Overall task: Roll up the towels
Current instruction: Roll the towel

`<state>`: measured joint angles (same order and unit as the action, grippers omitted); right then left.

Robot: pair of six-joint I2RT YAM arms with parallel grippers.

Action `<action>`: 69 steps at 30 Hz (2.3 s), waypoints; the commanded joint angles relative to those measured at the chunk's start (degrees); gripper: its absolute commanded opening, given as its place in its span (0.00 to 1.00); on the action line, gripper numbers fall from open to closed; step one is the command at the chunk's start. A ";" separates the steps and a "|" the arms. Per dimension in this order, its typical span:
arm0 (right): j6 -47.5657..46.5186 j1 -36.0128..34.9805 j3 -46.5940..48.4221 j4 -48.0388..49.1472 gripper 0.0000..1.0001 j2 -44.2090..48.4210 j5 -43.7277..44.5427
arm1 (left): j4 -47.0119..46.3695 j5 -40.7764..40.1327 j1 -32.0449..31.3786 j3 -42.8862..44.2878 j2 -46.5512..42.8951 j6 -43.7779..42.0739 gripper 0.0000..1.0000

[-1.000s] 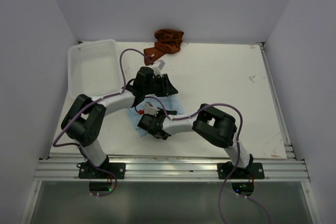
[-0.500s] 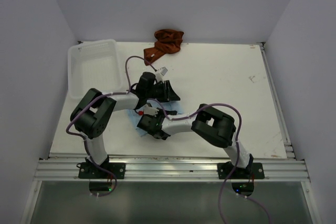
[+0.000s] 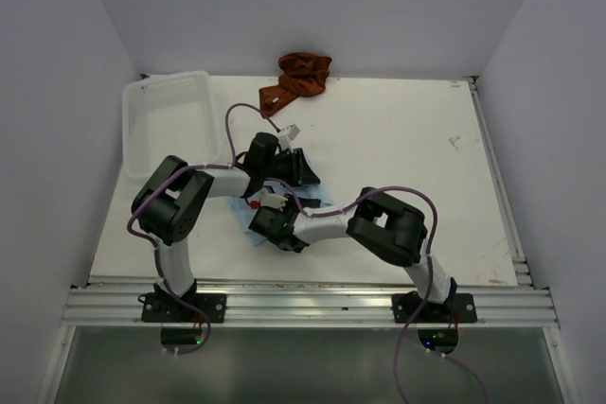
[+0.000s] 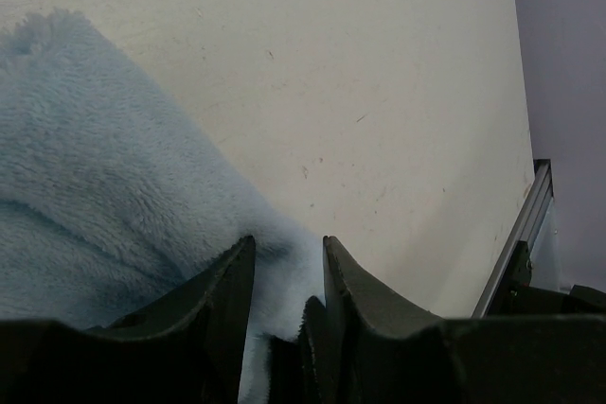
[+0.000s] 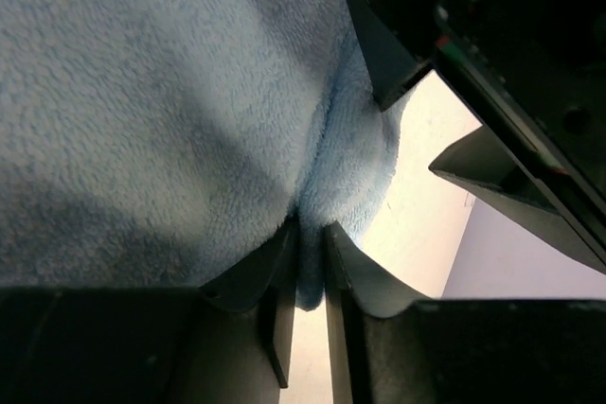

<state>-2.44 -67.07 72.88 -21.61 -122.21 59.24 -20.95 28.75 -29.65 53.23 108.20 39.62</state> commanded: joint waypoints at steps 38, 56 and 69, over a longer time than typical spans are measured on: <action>15.96 2.28 -26.47 9.29 0.53 42.56 -20.19 | 2.85 -7.13 2.05 -0.23 1.31 -4.64 0.39; 36.36 37.54 -27.62 32.06 0.56 32.84 -79.09 | 2.76 -7.75 1.88 -2.61 -1.68 -5.60 0.39; 38.65 37.62 -28.50 38.39 0.57 24.93 -81.13 | 1.61 -7.22 1.79 -4.19 -3.00 -4.90 0.39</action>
<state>35.64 -29.58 43.70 13.61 -95.88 -20.38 -21.34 23.35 -28.51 50.74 106.21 36.36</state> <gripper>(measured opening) 0.564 0.391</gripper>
